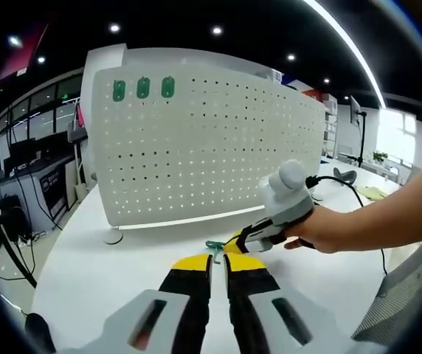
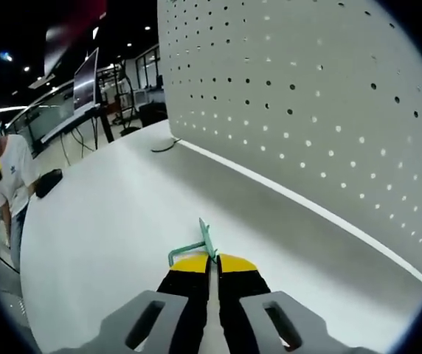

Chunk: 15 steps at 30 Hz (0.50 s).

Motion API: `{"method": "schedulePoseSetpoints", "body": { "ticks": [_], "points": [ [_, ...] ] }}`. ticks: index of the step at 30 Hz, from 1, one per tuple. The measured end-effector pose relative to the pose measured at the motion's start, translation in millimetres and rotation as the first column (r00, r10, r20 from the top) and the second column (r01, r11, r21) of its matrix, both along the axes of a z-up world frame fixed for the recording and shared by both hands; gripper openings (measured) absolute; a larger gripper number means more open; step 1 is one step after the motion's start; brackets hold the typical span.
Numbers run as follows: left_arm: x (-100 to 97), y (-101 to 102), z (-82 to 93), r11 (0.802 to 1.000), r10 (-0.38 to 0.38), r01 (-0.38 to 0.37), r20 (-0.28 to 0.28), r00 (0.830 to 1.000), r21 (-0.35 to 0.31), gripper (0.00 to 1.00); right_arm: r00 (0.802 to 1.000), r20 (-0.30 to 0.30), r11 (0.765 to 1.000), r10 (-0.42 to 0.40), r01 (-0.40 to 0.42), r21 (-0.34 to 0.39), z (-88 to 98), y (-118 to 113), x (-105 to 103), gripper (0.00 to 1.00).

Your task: Insert the hook assembly into the mounting plate slot until the hook locks in place.

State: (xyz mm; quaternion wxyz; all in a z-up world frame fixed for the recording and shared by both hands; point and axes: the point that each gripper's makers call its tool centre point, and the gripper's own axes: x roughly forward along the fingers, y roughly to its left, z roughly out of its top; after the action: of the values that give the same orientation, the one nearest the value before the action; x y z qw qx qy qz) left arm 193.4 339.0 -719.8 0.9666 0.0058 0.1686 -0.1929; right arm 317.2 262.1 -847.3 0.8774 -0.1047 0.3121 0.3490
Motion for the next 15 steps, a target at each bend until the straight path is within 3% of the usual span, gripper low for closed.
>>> {"method": "schedulePoseSetpoints", "body": {
  "ticks": [15],
  "points": [
    [-1.6, -3.2, -0.3, 1.000, -0.014, 0.014, 0.002, 1.000, 0.015, 0.07, 0.999, 0.007, 0.999, 0.035, -0.035, 0.026, 23.9, -5.0, -12.2, 0.00]
  ]
}}
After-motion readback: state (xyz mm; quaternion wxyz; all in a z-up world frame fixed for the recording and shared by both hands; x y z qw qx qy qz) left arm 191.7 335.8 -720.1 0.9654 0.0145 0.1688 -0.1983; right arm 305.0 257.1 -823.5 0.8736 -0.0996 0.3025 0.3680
